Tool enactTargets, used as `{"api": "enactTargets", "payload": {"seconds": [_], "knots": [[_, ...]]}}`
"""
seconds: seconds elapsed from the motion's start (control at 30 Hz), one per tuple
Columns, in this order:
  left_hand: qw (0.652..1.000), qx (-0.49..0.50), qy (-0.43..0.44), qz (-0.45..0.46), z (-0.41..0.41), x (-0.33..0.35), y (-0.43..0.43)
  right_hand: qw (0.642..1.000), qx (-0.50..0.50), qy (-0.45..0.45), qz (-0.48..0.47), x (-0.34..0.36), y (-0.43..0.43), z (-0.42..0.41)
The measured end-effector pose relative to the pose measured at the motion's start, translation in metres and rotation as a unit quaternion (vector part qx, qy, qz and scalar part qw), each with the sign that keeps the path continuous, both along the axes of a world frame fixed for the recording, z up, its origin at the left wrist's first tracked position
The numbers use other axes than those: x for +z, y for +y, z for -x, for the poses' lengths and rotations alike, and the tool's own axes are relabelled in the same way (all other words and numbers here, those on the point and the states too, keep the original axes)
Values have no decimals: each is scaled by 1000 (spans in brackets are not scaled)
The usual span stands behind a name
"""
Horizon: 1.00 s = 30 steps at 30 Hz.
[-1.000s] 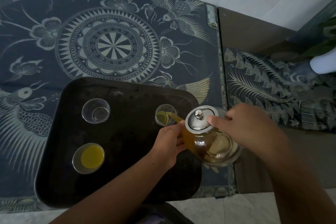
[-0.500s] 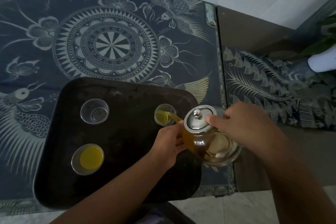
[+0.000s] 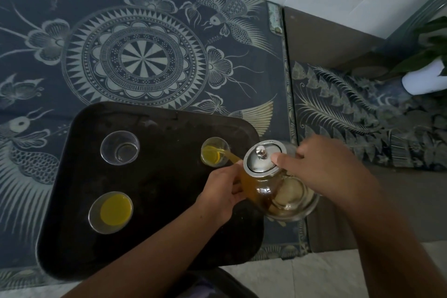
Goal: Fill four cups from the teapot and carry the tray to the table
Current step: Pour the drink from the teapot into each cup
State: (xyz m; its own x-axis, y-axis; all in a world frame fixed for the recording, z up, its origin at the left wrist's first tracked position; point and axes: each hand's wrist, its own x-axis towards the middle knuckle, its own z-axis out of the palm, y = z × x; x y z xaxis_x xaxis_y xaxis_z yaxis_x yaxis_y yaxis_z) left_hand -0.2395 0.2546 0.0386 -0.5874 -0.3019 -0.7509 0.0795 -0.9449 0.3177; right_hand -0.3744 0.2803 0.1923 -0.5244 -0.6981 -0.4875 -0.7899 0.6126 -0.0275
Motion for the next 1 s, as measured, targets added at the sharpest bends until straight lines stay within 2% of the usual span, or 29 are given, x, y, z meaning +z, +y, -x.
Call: {"api": "enactTargets", "payload": {"seconds": [1.0], "knots": [[1000,-10,8,-1,-2,1,2,1000,4,7,-4,5,1,-3]]}}
